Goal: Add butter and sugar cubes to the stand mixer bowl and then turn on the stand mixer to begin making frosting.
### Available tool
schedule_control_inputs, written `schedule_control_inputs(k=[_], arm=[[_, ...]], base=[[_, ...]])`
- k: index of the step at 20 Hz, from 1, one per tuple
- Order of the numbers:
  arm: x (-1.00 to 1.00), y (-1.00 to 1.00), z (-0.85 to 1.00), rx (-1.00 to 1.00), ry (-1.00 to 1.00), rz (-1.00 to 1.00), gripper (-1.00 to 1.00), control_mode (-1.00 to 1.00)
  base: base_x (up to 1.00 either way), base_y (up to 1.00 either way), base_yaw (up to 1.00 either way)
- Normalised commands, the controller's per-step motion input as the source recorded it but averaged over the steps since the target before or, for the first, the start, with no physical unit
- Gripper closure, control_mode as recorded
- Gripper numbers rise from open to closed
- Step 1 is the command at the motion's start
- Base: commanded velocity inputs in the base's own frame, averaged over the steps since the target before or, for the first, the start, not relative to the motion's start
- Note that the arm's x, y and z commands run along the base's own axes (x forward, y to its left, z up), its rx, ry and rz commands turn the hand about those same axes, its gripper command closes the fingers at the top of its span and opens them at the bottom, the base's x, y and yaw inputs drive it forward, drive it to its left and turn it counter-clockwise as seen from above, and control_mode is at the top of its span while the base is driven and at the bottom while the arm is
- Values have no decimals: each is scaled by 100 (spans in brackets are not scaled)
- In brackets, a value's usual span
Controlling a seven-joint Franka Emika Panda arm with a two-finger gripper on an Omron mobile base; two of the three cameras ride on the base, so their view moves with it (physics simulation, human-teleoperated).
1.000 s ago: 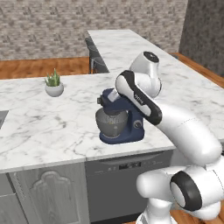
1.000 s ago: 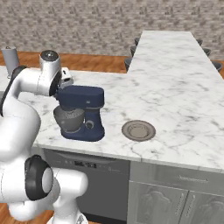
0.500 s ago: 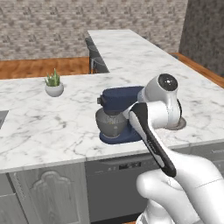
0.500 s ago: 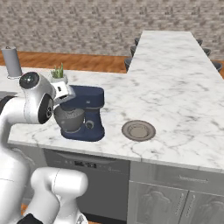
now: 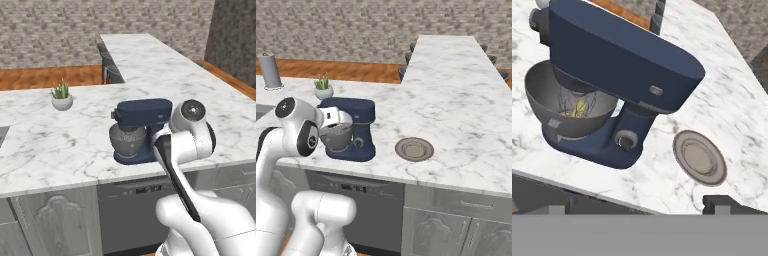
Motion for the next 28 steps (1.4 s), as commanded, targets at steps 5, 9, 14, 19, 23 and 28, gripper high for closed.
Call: schedule_control_inputs(k=[5,9,14,19,23,28], arm=[[0,-16,-33,0,6,-12,-100,-100],[10,-1,-35,0,10,-7,-100,-100],[34,0,-40,0,8,-5,-100,-100],[45,0,-45,0,6,-5,-100,-100],[20,-1,-27,0,0,-3,-100,-100],[21,-3,-21,0,0,-2,-100,-100]], base=[[0,0,0],[0,0,0],[0,0,0],[0,0,0],[0,0,0],[0,0,0]])
